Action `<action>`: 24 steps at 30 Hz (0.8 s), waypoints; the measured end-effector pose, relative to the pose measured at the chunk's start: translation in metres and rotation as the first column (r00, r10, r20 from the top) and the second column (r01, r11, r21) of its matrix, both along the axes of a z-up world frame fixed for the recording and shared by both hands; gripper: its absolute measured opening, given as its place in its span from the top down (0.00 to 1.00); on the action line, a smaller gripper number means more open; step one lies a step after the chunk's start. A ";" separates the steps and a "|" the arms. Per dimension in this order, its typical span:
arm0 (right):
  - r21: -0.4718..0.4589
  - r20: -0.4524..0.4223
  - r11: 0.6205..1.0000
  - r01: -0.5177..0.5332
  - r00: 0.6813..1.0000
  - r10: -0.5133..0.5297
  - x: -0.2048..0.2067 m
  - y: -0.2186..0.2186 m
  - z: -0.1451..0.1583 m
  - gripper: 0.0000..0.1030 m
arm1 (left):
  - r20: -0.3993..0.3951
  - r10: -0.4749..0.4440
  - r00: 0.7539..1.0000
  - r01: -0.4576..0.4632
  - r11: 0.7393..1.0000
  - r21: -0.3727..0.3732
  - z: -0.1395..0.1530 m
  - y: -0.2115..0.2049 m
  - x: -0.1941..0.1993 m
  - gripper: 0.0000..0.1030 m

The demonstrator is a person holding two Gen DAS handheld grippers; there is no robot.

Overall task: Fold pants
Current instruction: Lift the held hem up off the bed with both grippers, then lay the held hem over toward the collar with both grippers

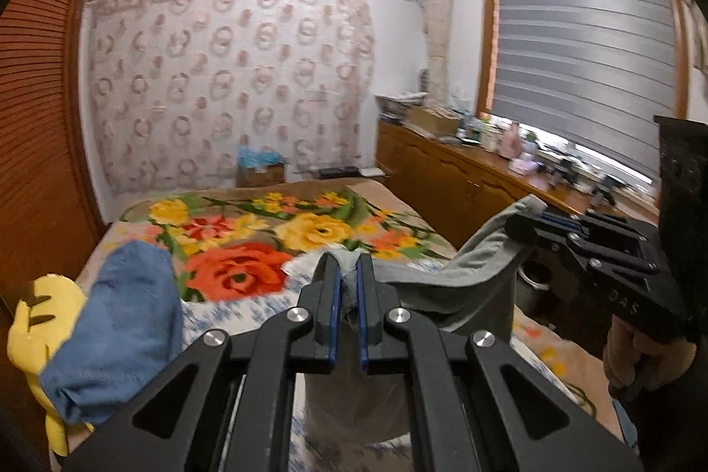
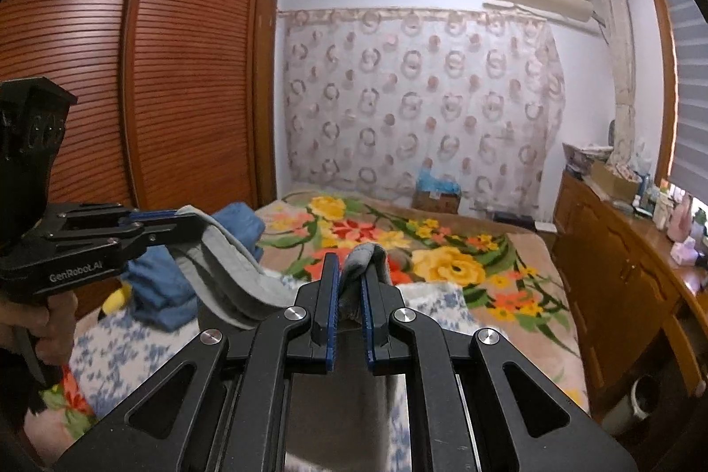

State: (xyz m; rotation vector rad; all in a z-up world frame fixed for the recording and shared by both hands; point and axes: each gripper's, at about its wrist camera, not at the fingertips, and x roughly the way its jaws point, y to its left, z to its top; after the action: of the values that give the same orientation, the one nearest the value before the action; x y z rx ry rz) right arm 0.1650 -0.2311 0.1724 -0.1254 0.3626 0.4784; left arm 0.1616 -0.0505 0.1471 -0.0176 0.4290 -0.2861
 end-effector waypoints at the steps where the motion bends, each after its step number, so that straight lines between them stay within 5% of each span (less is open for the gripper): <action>1: 0.000 0.002 1.000 -0.005 1.000 0.005 0.006 0.004 0.002 0.94 | 0.009 0.013 1.000 -0.014 1.000 0.006 0.002 0.003 0.003 0.98; 7: -0.007 -0.011 1.000 -0.028 1.000 0.028 0.015 0.013 -0.007 0.94 | 0.017 0.028 0.999 -0.029 0.999 0.039 -0.012 0.012 -0.001 0.98; 16: -0.052 -0.194 0.994 -0.091 0.978 0.079 -0.012 0.016 -0.101 0.94 | -0.175 -0.017 0.984 0.025 0.999 0.046 -0.118 0.012 -0.042 0.98; 24: -0.037 -0.239 0.991 -0.131 0.964 0.118 -0.058 0.013 -0.129 0.94 | -0.212 -0.047 0.976 0.057 0.997 0.042 -0.137 0.006 -0.089 0.98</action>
State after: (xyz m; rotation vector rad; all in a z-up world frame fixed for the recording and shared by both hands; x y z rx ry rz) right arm 0.1070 -0.2186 0.0439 -0.1433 0.6045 0.6110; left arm 0.0725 -0.0445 0.0099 0.0106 0.6485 -0.3265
